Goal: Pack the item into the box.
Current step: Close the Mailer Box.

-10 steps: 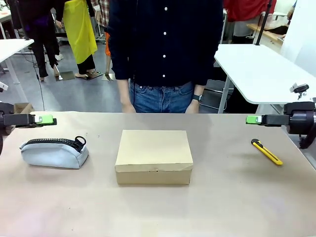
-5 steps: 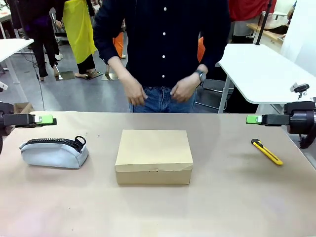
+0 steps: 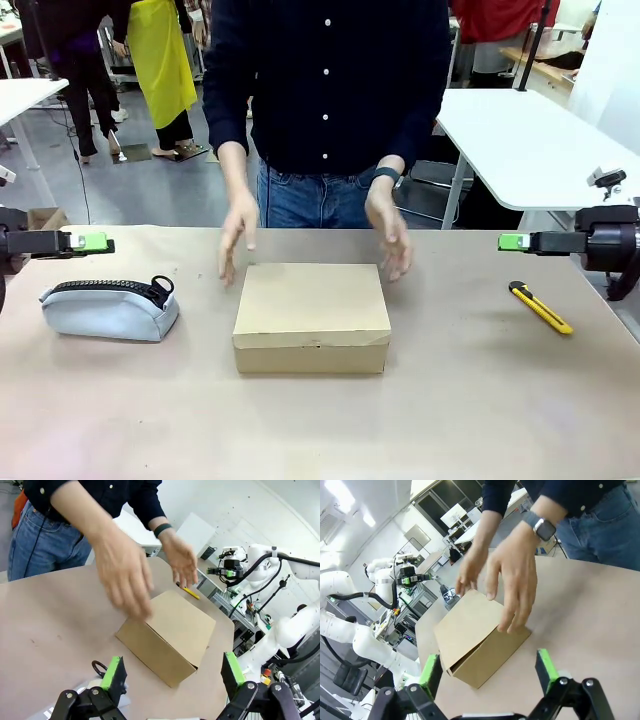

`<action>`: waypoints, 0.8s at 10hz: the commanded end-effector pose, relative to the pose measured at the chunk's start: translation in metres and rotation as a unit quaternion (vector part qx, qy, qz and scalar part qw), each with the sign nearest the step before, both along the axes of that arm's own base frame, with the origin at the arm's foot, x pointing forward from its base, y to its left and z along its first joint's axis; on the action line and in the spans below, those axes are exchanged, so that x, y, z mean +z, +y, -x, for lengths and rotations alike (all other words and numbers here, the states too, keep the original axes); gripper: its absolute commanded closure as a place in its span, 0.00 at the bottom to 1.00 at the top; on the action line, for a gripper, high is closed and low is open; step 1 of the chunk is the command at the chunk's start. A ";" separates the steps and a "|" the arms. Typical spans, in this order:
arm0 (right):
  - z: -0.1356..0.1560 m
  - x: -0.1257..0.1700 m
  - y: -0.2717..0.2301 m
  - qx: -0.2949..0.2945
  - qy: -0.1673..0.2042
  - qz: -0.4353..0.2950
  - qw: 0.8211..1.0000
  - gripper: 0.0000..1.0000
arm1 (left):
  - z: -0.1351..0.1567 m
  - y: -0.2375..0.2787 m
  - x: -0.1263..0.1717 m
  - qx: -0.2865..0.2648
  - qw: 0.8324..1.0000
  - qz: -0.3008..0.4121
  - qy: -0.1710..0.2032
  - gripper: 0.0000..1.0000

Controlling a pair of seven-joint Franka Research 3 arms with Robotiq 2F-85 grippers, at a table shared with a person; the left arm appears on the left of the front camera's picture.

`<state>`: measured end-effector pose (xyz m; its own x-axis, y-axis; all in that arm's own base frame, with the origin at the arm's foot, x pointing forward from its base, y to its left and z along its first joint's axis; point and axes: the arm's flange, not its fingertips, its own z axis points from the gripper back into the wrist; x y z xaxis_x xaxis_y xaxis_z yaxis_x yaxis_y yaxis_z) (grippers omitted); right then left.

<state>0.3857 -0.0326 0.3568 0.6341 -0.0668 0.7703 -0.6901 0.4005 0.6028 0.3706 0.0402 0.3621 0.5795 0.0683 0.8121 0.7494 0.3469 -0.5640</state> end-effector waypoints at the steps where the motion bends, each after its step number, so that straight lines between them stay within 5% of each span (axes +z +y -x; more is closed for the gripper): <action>1: -0.001 0.002 0.001 -0.004 -0.002 0.005 1.000 0.00 | 0.000 0.000 0.001 0.001 1.000 -0.004 -0.009 0.00; 8: -0.001 0.002 0.001 -0.004 -0.002 0.005 1.000 0.00 | 0.000 0.000 0.001 0.001 1.000 -0.004 -0.009 0.00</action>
